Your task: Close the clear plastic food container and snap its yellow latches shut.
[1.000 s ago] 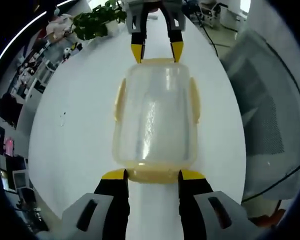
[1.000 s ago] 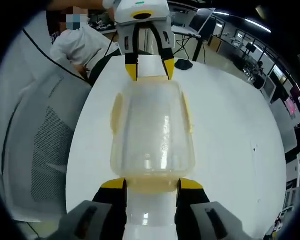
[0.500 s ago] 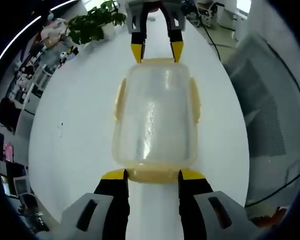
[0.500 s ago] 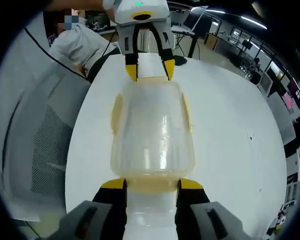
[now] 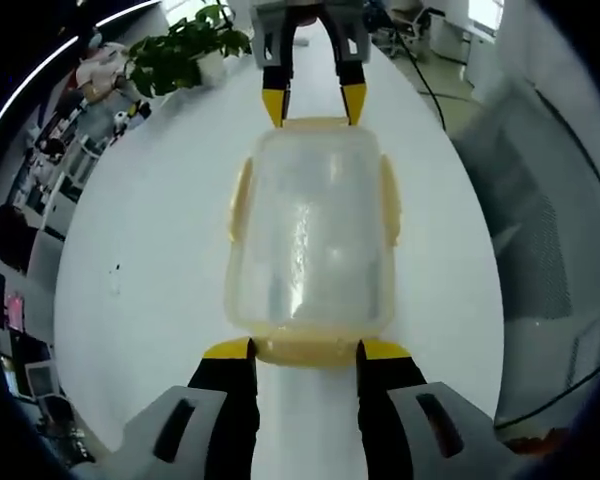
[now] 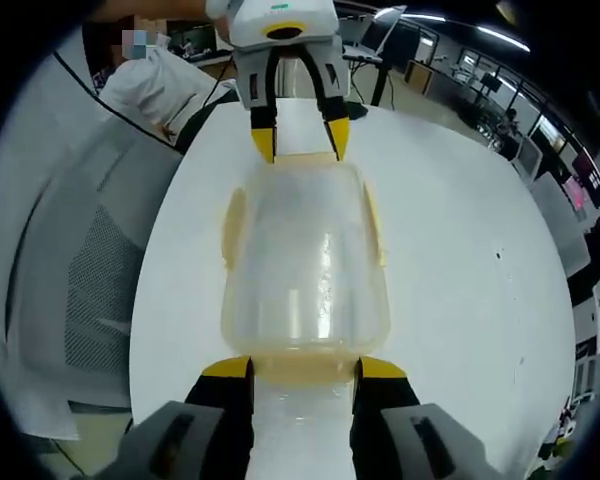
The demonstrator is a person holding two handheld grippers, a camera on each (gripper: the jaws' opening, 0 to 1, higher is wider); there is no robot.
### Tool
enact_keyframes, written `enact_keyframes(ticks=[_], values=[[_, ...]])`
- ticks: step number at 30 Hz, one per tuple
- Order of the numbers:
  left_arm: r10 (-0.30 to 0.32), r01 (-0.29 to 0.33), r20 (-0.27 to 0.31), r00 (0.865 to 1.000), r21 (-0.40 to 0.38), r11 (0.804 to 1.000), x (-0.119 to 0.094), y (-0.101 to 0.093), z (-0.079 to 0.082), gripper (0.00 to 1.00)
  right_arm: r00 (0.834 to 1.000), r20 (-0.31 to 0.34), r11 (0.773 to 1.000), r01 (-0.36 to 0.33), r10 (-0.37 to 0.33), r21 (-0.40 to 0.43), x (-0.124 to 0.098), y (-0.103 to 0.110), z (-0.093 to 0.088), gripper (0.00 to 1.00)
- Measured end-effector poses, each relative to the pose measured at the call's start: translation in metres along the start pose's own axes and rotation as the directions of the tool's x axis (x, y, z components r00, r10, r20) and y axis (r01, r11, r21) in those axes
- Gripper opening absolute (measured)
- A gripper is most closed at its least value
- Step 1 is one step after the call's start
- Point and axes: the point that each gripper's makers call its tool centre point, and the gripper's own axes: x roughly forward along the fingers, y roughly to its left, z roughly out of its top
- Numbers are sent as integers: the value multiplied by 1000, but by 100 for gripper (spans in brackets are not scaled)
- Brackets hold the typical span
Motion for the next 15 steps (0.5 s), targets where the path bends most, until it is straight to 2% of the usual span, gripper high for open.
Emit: enact_keyframes(ticks=[15], values=[[-22,22,14,1000,-9,1000,22,0,23,35,1000,-23,1000,-10,10,3,-6,-3,-30,35]])
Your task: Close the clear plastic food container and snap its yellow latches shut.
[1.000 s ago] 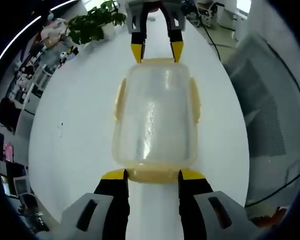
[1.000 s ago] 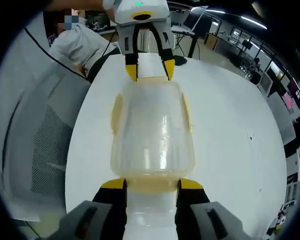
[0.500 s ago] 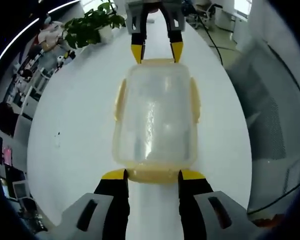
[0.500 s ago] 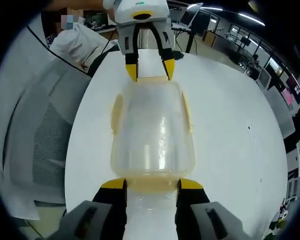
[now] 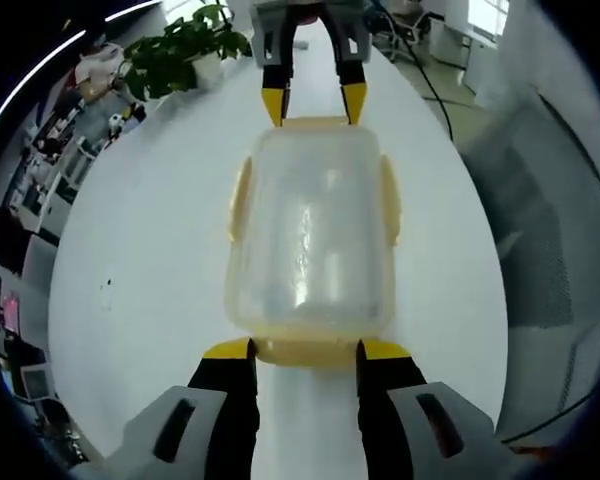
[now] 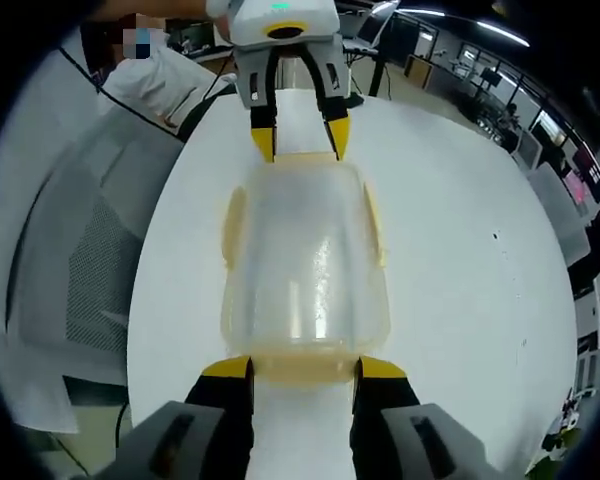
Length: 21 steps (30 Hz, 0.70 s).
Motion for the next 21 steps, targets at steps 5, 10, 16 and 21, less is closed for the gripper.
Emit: enact_keyframes(ticks=[5,10,16,21], values=[[-5,5,4,1000,1,1000,3,1,5,35,1000,-9,1000,-7,7,7,0,-1,-7,35],[-9,9,9,1000,-6,1000,4,0,6,35,1000,-4,1000,-16,16,12,-2,0,-8,35],[-40,40,11,999,-16,999,2,-2,8,36,999,4,999,-43,43,26,-1,2,-10,35],[-55,55,8,998,-21,998,4,-3,8,36,998,8,998,-56,55,35,0,3,-10,35]])
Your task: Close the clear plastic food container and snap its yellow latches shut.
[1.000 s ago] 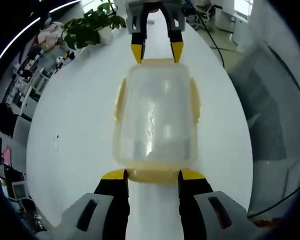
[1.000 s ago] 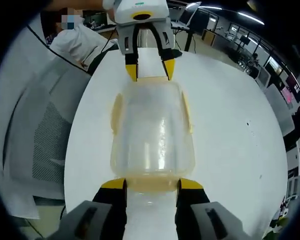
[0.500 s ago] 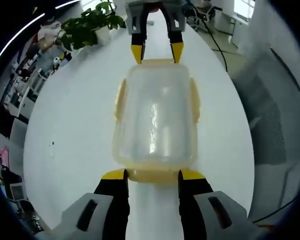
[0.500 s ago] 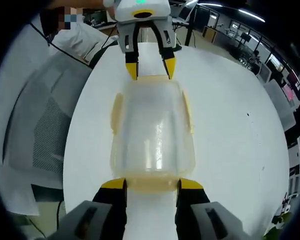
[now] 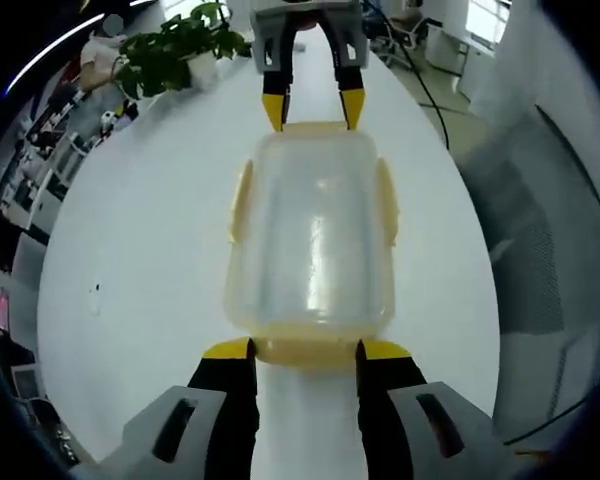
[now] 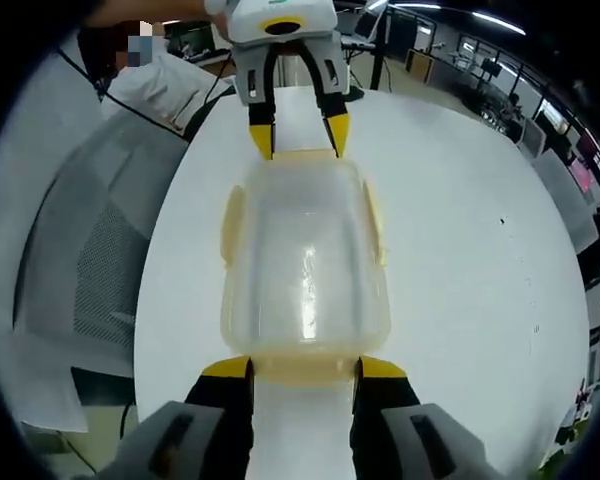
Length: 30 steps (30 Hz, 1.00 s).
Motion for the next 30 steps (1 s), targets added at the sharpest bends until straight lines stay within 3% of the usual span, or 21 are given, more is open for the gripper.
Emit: enact_keyframes(ticks=[14,30], values=[[-33,33,-10,999,-7,999,3,1,1,35,1000,6,1000,-21,21,23,3,-1,-4,35],[-18,18,-1,1000,8,1000,5,-1,7,36,1000,9,1000,11,-11,0,1,0,-11,35]])
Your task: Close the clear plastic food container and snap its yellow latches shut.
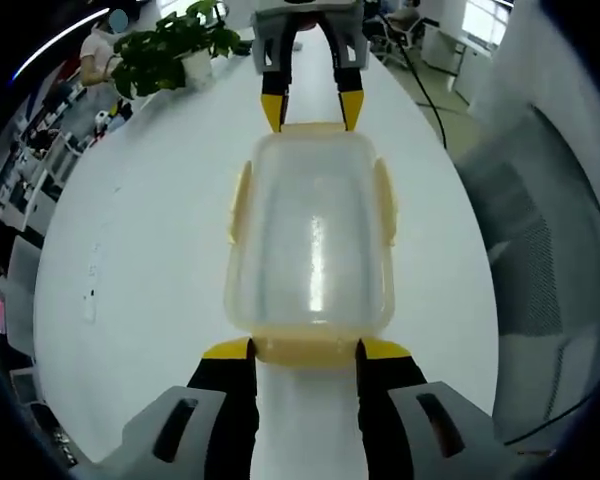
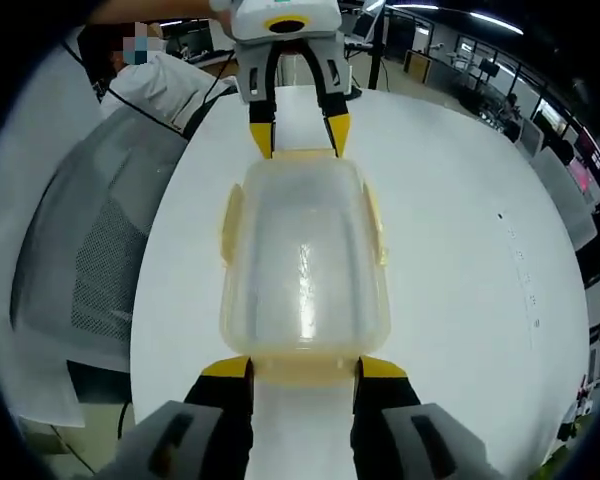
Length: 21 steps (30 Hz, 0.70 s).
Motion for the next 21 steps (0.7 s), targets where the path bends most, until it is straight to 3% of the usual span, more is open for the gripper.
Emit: enact_keyframes(ticks=[16,19,20,21], values=[[-22,22,3,1000,6,1000,2,-5,-5,39,1000,15,999,16,-16,-30,5,0,0,39],[9,-9,18,1000,-24,1000,3,0,-8,66,998,56,999,34,-34,-11,4,-2,2,62],[22,-21,26,999,-49,999,2,1,-8,72,998,62,999,34,-33,-12,3,-2,2,63],[15,-14,39,999,-38,999,-1,0,-7,69,998,60,999,35,-33,-22,3,-1,0,61]])
